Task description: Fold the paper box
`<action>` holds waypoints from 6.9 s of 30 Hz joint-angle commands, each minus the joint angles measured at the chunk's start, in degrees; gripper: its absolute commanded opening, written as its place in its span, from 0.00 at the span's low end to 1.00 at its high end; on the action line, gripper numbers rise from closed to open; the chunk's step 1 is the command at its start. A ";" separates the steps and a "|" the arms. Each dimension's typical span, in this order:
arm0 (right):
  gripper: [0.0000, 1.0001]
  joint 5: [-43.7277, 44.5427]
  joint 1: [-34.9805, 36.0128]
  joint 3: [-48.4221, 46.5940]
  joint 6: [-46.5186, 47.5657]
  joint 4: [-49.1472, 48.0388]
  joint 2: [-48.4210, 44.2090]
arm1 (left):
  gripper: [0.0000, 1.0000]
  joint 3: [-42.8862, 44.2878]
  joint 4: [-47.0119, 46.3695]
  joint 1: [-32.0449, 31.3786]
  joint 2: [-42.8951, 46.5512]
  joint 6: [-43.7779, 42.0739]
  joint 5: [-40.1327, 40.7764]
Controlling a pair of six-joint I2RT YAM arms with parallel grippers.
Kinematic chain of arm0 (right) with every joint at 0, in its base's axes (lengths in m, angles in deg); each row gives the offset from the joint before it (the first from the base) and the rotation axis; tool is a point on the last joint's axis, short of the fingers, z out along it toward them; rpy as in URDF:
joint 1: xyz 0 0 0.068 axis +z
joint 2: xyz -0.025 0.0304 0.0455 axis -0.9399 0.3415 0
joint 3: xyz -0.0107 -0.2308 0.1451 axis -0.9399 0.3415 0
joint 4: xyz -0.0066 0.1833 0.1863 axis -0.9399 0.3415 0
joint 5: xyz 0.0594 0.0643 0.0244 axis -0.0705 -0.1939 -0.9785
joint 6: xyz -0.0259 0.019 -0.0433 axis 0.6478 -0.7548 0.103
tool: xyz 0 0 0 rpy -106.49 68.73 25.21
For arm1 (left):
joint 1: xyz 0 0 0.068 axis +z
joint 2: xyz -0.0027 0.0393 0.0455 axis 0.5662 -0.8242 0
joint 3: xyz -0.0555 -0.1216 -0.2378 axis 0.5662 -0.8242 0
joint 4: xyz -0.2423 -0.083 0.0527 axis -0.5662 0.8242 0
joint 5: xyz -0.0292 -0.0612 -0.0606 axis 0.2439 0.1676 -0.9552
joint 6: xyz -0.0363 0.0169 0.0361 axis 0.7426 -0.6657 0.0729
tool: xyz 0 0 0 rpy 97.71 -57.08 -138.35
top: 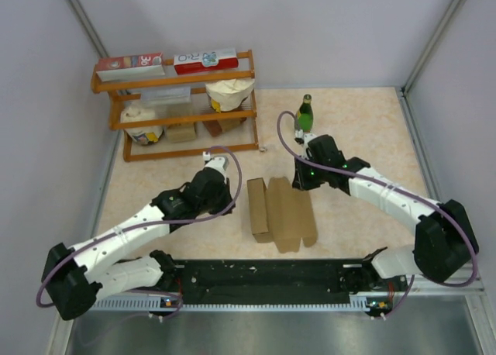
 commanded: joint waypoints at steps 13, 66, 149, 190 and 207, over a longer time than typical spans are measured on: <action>0.38 10.68 -5.17 12.16 -12.42 5.12 -21.46 | 0.64 38.12 20.20 -15.06 -20.64 -2.35 13.31; 0.50 4.27 -13.00 17.26 -10.84 6.35 -31.49 | 0.79 39.19 33.03 -21.57 -43.77 16.12 27.11; 0.79 -23.50 -23.11 23.93 -11.64 -11.75 -17.79 | 0.70 -9.33 -24.28 2.78 -27.95 -2.95 -10.33; 0.06 -26.40 -23.02 23.50 -9.18 -12.46 -22.26 | 0.99 2.61 -12.77 2.86 -21.54 -5.68 -8.75; 0.00 -15.15 -23.02 9.09 -1.53 10.13 -25.43 | 0.99 15.62 -10.13 3.04 -17.92 -8.40 -12.79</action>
